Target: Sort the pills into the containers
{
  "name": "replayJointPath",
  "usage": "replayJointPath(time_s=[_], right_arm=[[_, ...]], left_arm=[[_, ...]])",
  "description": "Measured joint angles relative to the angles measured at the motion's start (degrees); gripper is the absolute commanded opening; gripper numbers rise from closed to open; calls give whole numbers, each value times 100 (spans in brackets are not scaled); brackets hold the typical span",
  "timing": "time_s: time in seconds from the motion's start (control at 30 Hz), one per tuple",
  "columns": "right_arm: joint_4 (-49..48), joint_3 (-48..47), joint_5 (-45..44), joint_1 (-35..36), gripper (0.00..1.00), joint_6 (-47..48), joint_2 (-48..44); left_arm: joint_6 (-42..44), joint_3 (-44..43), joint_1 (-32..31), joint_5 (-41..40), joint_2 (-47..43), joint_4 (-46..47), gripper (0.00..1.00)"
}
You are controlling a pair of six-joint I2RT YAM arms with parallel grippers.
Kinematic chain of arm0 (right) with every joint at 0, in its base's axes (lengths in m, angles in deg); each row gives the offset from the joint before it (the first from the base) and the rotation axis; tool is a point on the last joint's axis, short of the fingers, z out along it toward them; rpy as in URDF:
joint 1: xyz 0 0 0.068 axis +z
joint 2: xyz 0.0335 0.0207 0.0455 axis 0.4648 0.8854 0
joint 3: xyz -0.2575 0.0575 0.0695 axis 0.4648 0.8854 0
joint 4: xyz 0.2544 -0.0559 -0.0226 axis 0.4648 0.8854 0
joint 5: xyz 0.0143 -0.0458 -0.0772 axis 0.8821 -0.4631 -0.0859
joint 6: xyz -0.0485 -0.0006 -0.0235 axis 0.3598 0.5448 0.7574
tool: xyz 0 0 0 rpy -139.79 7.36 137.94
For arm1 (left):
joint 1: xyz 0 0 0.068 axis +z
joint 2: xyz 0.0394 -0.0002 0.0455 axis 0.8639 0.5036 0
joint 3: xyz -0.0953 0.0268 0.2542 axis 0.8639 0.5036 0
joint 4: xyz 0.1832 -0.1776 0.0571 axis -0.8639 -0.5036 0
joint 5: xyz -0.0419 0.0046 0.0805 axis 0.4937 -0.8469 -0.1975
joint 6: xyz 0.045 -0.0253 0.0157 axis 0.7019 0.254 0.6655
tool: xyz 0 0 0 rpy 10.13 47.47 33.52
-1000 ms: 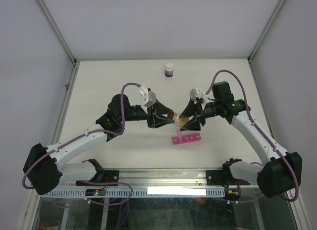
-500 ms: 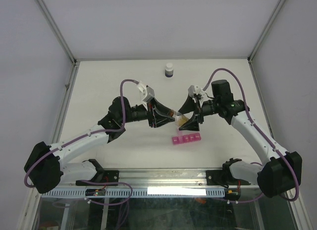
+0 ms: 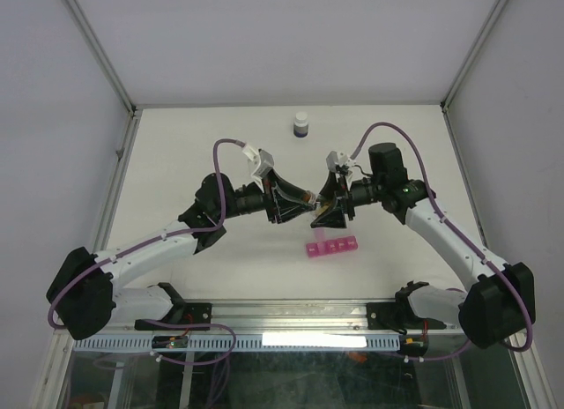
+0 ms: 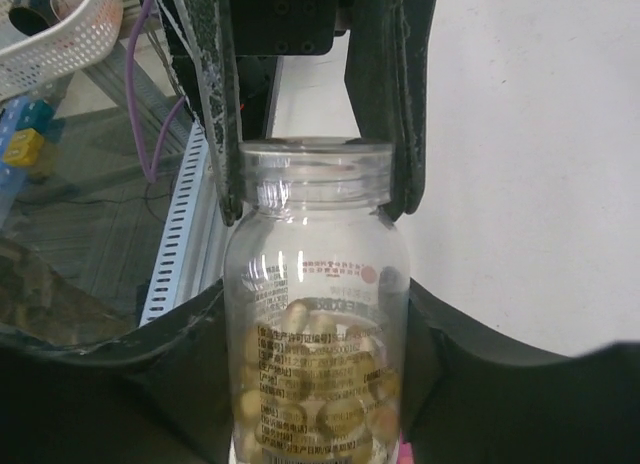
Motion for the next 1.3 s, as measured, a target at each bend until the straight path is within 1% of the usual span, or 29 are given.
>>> replayJointPath(time_s=[0.1, 0.13, 0.17, 0.2, 0.23, 0.27, 0.33, 0.37, 0.5, 0.57, 0.63, 0.8, 0.9, 0.97, 1.03, 1.17, 1.3], right_arm=[[-57, 0, -44, -2, 17, -81, 4], [-81, 0, -48, -2, 9, -98, 7], [-98, 0, -44, -2, 1, -114, 9], [-98, 0, -42, -4, 0, -122, 11], [-92, 0, -39, -7, 0, -122, 15], [-85, 0, -33, -7, 0, -116, 20], [-22, 0, 13, -9, 0, -26, 33], [37, 0, 37, -9, 0, 33, 37], [393, -2, 96, -44, 0, 457, 52], [579, -2, 101, -59, 0, 706, 57], [772, -2, 103, -72, 0, 966, 57], [1266, -2, 90, -76, 0, 1698, 61], [1438, -2, 79, -76, 0, 1976, 63], [1534, -2, 66, -76, 0, 2124, 63], [1624, -2, 61, -76, 0, 2260, 66], [1740, -2, 55, -76, 0, 2422, 94], [1823, -2, 48, -76, 0, 2496, 114]], left_arm=[[-61, 20, 0, -28, 9, 72, 0], [-83, 20, 0, -28, 22, 101, 5], [-109, 20, 0, -28, 35, 131, 16], [-133, 20, 0, -28, 46, 146, 27], [-153, 22, 0, -28, 50, 160, 41], [-168, 31, 0, -31, 50, 175, 58], [-186, 109, 2, -35, 39, 284, 88], [-203, 181, 28, -37, 17, 389, 98], [-177, 667, 133, -55, -369, 708, 99], [-28, 863, 186, -44, -662, 776, 99], [236, 949, 188, 20, -883, 791, 99], [1346, 957, 188, 632, -1025, 791, 98], [1886, 876, 188, 1001, -894, 684, 93], [2090, 706, 186, 1163, -671, 608, 86], [2177, 525, 186, 1270, -415, 568, 80], [2210, 256, 186, 1471, 22, 498, 75], [2197, 170, 181, 1572, 221, 457, 67]])
